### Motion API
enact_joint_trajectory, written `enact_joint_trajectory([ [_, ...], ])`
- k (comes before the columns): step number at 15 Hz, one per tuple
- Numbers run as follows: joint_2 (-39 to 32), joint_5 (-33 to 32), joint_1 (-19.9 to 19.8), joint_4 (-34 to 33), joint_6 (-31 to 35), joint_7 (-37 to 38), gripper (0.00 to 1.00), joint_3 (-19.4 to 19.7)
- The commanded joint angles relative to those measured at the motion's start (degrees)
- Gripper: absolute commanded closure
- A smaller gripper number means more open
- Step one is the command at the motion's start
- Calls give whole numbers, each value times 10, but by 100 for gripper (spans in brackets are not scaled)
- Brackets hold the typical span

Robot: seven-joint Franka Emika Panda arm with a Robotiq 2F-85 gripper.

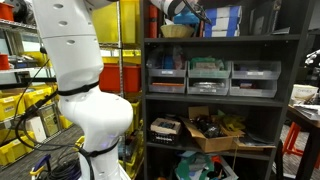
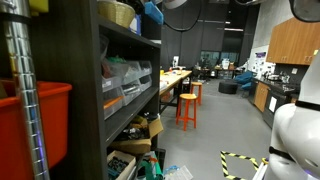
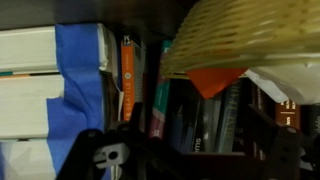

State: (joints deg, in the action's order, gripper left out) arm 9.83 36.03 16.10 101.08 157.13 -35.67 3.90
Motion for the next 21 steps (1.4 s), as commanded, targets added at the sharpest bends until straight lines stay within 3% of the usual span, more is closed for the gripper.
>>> enact_joint_trajectory([
  [1,2,4,-1,-4,-17,4,0,4],
  [3,2,6,0,-4,-21,4,0,5],
  [4,2,6,0,-4,-23,3,7,5],
  [5,2,5,0,-3,-25,4,26,5],
  [8,2,5,0,-2,-29,5,46,5],
  [11,2,3,-1,-1,-34,8,72,4],
  [13,2,2,-2,-1,-35,10,49,4],
  [17,4,2,-2,-1,-35,16,30,5],
  [21,6,1,-3,0,-37,22,4,7],
])
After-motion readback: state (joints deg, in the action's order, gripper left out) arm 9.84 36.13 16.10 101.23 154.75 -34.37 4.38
